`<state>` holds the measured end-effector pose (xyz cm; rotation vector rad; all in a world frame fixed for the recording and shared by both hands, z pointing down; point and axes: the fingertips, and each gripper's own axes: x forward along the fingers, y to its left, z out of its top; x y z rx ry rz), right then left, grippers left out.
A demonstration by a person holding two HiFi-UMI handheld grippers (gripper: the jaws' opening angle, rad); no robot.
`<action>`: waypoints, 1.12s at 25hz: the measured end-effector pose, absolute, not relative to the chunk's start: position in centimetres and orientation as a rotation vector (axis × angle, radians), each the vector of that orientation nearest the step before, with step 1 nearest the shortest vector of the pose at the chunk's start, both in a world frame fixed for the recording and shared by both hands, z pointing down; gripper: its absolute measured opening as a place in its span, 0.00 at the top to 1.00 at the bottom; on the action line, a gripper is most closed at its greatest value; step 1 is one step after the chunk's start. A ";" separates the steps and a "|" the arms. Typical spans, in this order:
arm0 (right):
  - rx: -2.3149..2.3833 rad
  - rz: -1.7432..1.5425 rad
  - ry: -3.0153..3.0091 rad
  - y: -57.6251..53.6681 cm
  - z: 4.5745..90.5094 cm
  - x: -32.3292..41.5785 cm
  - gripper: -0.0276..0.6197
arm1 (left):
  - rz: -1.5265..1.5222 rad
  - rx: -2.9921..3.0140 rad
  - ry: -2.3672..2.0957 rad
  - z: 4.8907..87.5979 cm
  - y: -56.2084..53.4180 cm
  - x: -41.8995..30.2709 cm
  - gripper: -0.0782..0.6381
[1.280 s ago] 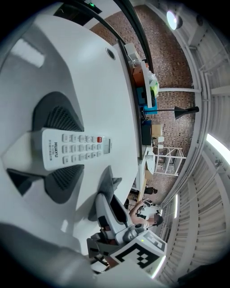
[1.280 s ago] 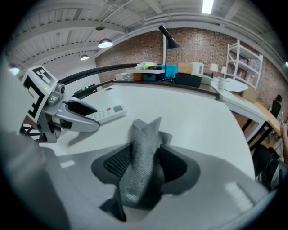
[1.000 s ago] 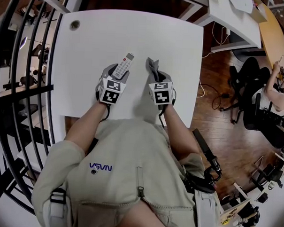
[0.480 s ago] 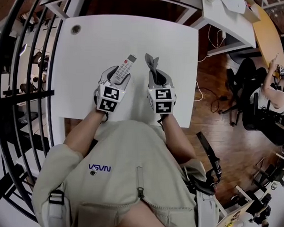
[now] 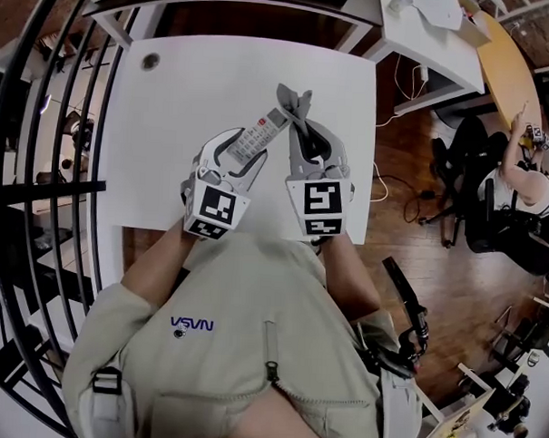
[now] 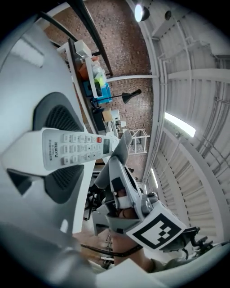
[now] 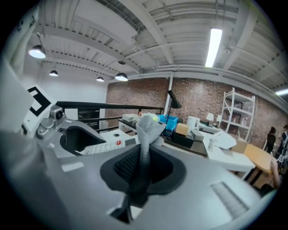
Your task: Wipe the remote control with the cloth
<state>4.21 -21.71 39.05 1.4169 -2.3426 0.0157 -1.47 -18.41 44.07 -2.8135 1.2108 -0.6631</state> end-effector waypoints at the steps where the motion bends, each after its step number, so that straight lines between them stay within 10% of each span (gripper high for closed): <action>1: 1.408 -0.007 -2.344 -21.2 38.5 3.8 0.91 | -0.649 -2.792 1.201 43.4 -18.0 -1.5 0.55; 17: 0.825 -0.049 -2.377 -13.5 38.9 -3.9 0.91 | -0.669 -2.583 1.150 42.2 -15.2 -2.5 0.55; 28: 1.302 -0.211 -2.174 -19.0 34.8 2.5 0.90 | -0.680 -2.480 1.117 40.4 -14.6 -1.6 0.55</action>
